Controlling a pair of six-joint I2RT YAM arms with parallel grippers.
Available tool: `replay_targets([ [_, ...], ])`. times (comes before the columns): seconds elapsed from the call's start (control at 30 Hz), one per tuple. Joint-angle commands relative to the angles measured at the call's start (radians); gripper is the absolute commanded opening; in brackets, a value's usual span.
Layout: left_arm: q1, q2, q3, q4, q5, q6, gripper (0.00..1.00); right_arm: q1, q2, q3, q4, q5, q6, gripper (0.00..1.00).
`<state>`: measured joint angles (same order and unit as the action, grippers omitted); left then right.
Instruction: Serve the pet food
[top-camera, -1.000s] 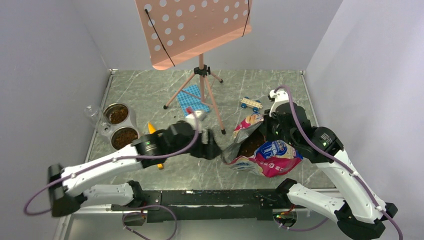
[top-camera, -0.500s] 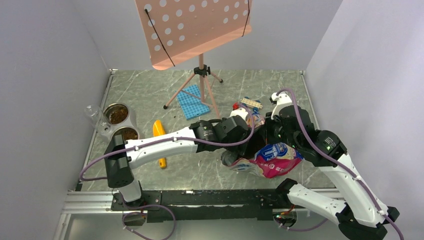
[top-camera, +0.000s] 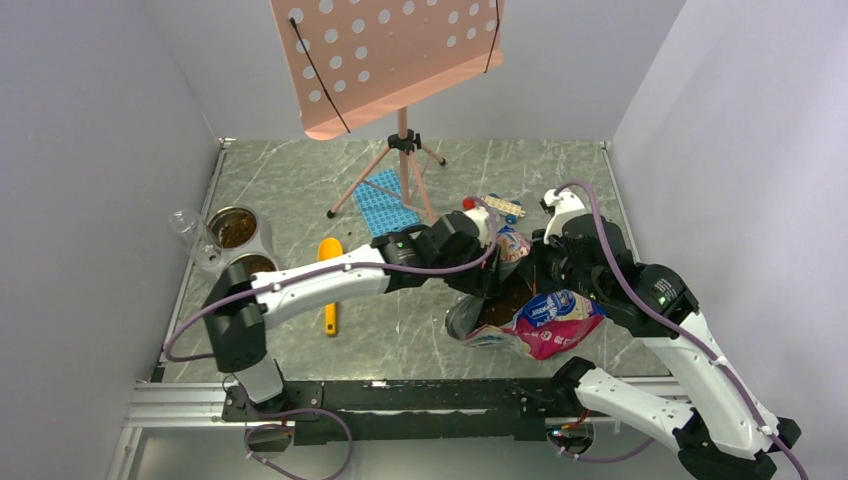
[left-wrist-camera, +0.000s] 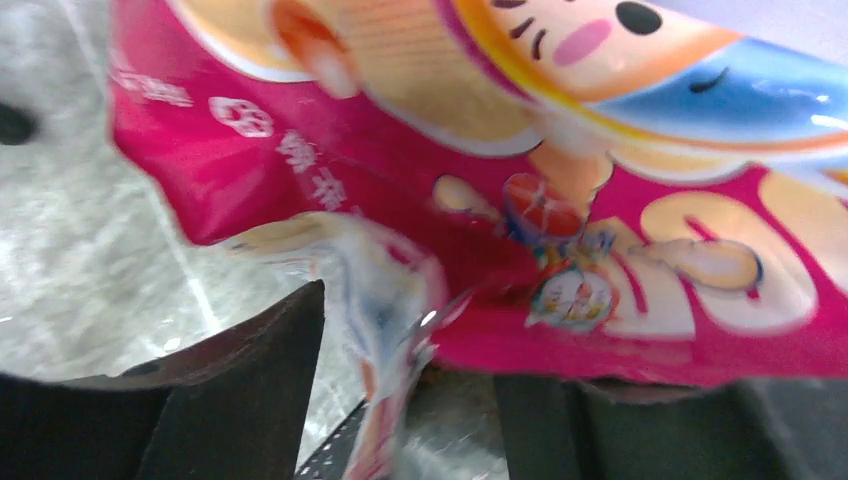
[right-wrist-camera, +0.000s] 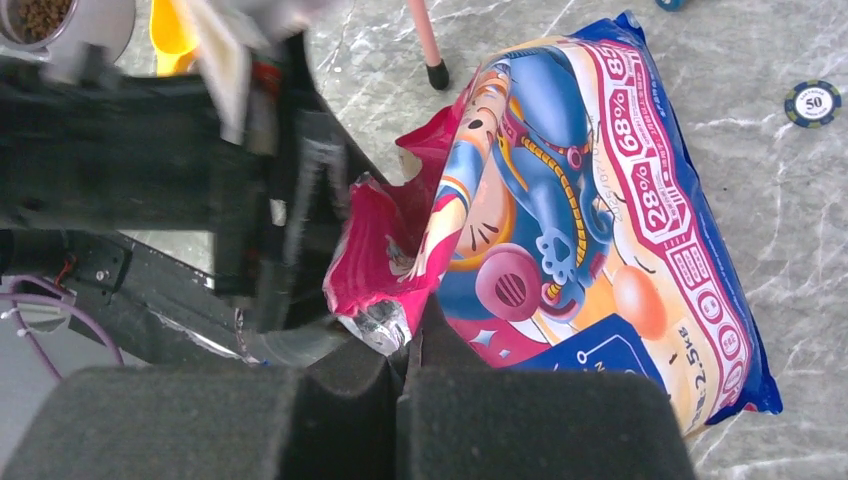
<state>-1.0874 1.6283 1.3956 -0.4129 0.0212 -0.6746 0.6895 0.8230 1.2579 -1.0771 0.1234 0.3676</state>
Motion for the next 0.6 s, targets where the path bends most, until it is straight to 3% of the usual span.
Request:
replay_targets([
  [0.0, -0.011, 0.085, 0.103, -0.028, 0.083, -0.021, 0.55, 0.005, -0.007, 0.059, 0.201, -0.162, 0.009, 0.0],
  [0.2, 0.022, -0.113, 0.049, -0.246, -0.278, -0.119, 0.02, 0.007, 0.046, 0.062, 0.247, -0.272, -0.032, 0.0],
  [0.33, 0.03, -0.278, 0.025, -0.457, -0.498, -0.32, 0.0, 0.023, 0.128, 0.069, 0.26, -0.339, -0.047, 0.0],
  [0.4, 0.03, -0.362, 0.012, -0.548, -0.547, -0.445, 0.0, 0.072, 0.174, 0.083, 0.251, -0.27, -0.043, 0.03],
  [0.47, 0.03, -0.439, -0.018, -0.64, -0.583, -0.577, 0.0, 0.165, 0.229, 0.112, 0.226, -0.177, -0.044, 0.14],
  [0.57, 0.03, -0.548, -0.073, -0.75, -0.604, -0.786, 0.0, 0.285, 0.328, 0.168, 0.176, -0.083, -0.044, 0.45],
])
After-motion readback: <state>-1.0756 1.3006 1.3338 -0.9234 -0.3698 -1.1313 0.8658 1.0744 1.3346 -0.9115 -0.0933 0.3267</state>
